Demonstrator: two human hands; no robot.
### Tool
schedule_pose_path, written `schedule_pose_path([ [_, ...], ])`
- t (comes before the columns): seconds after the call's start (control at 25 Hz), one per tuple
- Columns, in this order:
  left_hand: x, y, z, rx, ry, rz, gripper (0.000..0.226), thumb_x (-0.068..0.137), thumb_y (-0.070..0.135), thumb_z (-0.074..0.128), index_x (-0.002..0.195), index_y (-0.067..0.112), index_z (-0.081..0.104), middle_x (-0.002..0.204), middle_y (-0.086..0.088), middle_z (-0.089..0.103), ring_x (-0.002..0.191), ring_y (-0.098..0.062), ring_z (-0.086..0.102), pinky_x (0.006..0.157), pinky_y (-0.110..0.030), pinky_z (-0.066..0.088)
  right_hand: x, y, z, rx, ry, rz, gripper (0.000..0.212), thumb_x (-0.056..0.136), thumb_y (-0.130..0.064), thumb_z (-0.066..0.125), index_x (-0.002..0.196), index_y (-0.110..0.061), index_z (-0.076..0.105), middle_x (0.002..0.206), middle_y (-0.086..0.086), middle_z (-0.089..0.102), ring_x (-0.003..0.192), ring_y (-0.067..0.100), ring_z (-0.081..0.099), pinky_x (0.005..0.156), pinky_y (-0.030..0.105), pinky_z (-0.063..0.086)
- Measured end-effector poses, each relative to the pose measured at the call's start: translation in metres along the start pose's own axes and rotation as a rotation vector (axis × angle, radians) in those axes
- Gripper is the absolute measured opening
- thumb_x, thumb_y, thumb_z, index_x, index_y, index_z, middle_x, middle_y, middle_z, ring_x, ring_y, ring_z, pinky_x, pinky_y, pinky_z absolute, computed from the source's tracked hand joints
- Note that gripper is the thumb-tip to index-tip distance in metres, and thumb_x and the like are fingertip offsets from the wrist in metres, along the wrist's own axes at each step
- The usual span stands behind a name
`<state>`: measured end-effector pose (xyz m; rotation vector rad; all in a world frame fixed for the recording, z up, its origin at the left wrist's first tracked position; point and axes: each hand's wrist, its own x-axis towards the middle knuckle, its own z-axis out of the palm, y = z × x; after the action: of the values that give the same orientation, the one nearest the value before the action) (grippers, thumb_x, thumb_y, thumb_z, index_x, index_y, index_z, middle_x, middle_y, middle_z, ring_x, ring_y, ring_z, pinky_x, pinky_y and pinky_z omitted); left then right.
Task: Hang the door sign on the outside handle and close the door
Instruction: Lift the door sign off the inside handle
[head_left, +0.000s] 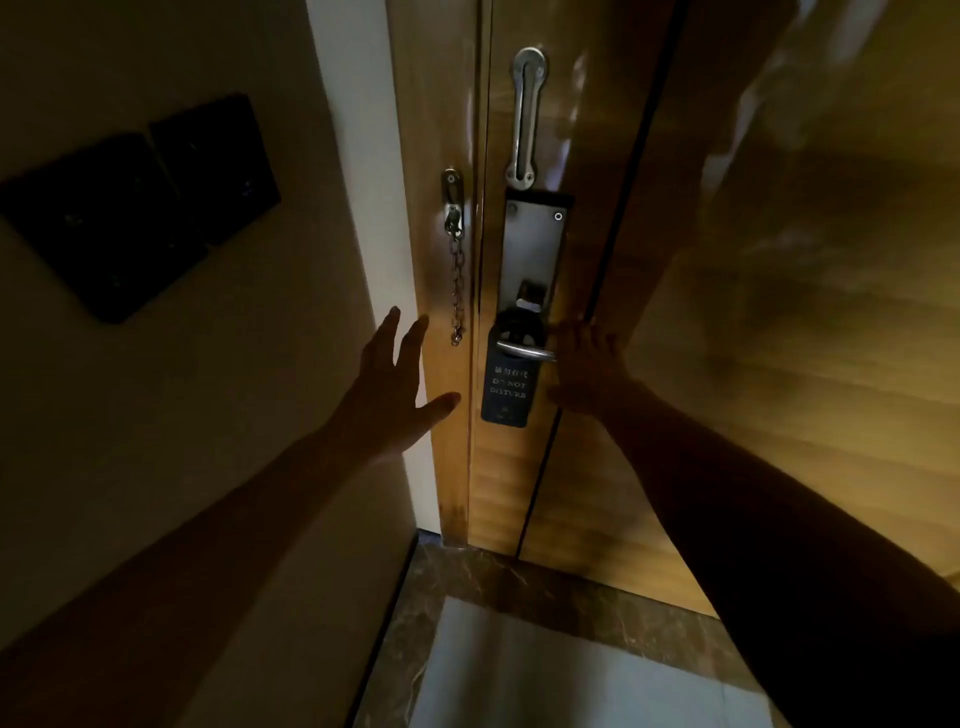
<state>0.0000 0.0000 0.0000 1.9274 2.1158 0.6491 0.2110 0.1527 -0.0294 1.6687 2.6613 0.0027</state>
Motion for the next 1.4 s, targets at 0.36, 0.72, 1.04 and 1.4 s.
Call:
schedule_pose_path([
  [0.36, 0.009, -0.013, 0.025, -0.058, 0.012, -0.068, 0.093, 0.07, 0.07, 0.041, 0.145, 0.037, -0.003, 0.158, -0.002, -0.012, 0.143, -0.032, -0.001, 0.105, -0.054, 0.029, 0.039, 0.0, 0.05, 0.551, -0.047, 0.122, 0.064, 0.092, -0.029, 0.055, 0.141, -0.006, 0.023, 0.132, 0.019, 0.051, 0.113, 0.03, 0.057, 0.091, 0.026, 0.046],
  [0.72, 0.011, -0.027, 0.047, -0.038, -0.032, -0.083, 0.089, 0.076, 0.065, 0.049, 0.144, 0.039, -0.003, 0.158, 0.0, -0.011, 0.143, -0.031, 0.0, 0.104, -0.052, 0.03, 0.039, -0.013, 0.084, 0.757, -0.022, 0.138, 0.037, 0.096, -0.026, 0.052, 0.115, 0.006, 0.05, 0.091, 0.011, 0.061, 0.071, 0.013, 0.052, 0.056, -0.006, 0.036],
  [1.04, -0.004, -0.029, 0.053, -0.032, -0.063, -0.103, 0.09, 0.071, 0.071, 0.041, 0.144, 0.041, -0.002, 0.157, 0.001, -0.012, 0.142, -0.031, 0.002, 0.102, -0.054, 0.033, 0.031, -0.021, 0.073, 0.761, -0.028, 0.133, 0.059, 0.095, -0.028, 0.052, 0.138, 0.005, 0.029, 0.141, 0.027, 0.041, 0.128, 0.036, 0.044, 0.109, 0.044, 0.035],
  [1.4, -0.047, -0.022, 0.03, -0.007, -0.038, -0.094, 0.091, 0.068, 0.076, 0.035, 0.143, 0.042, -0.004, 0.158, 0.0, -0.011, 0.143, -0.035, 0.001, 0.102, -0.055, 0.035, -0.019, -0.022, 0.056, 0.593, -0.153, 0.134, 0.052, 0.095, -0.034, 0.049, 0.13, 0.004, 0.041, 0.126, 0.025, 0.054, 0.116, 0.042, 0.052, 0.098, 0.038, 0.048],
])
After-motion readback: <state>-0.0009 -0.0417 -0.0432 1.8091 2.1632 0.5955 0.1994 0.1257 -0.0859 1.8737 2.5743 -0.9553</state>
